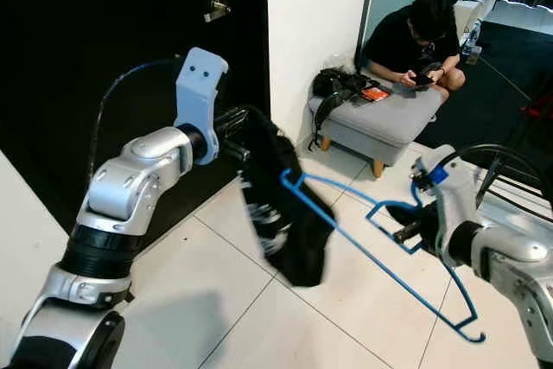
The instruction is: Hang hanger
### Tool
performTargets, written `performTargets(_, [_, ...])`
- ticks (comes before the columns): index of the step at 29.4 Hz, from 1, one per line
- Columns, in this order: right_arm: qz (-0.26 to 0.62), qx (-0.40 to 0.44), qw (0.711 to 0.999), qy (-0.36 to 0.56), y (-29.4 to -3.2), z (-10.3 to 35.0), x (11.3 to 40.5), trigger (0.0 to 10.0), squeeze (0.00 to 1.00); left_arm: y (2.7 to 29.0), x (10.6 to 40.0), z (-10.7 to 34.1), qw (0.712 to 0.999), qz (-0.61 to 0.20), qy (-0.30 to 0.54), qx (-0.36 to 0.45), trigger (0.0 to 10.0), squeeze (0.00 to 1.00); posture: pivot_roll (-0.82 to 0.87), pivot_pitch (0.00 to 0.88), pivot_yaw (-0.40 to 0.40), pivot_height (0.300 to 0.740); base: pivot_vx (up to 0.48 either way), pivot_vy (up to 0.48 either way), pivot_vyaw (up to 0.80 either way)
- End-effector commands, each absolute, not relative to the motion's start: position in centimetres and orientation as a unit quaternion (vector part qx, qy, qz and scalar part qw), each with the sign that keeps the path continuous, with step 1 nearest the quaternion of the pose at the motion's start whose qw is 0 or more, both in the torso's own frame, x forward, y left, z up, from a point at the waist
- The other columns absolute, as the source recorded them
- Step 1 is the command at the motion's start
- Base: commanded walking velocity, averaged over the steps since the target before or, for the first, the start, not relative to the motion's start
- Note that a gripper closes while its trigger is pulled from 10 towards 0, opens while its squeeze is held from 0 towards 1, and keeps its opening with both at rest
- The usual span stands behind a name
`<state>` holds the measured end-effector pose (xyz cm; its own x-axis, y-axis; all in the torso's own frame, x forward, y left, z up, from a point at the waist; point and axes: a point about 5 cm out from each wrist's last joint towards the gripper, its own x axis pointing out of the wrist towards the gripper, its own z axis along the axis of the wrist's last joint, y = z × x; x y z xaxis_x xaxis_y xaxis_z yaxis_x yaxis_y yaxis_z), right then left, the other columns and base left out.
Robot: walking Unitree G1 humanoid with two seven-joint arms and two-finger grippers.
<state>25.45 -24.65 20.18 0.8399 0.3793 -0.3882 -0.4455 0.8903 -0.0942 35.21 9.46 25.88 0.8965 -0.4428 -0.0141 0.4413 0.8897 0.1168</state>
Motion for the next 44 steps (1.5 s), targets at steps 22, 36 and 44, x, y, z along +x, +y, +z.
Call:
performTargets(22, [0.316, -0.067, 0.938, 0.128, -23.0, 22.6, 24.2, 10.0, 0.00, 8.7, 35.0, 26.6, 0.973, -0.224, -0.023, 0.056, 10.0, 0.00, -0.05, 0.033, -0.021, 0.740, 0.000, 0.000, 0.00])
performTargets(36, [0.283, -0.077, 0.946, 0.141, -23.6, 22.6, 24.4, 10.0, 0.00, 6.9, 34.5, 28.0, 0.966, -0.257, -0.038, 0.004, 10.0, 0.00, -0.05, 0.031, -0.025, 0.740, 0.000, 0.000, 0.00])
performTargets(44, [0.278, -0.064, 0.948, 0.144, -22.8, 22.2, 25.2, 10.0, 0.00, 4.8, 33.5, 29.2, 0.952, -0.298, -0.049, -0.038, 10.0, 0.00, -0.05, 0.029, -0.031, 0.740, 0.000, 0.000, 0.00])
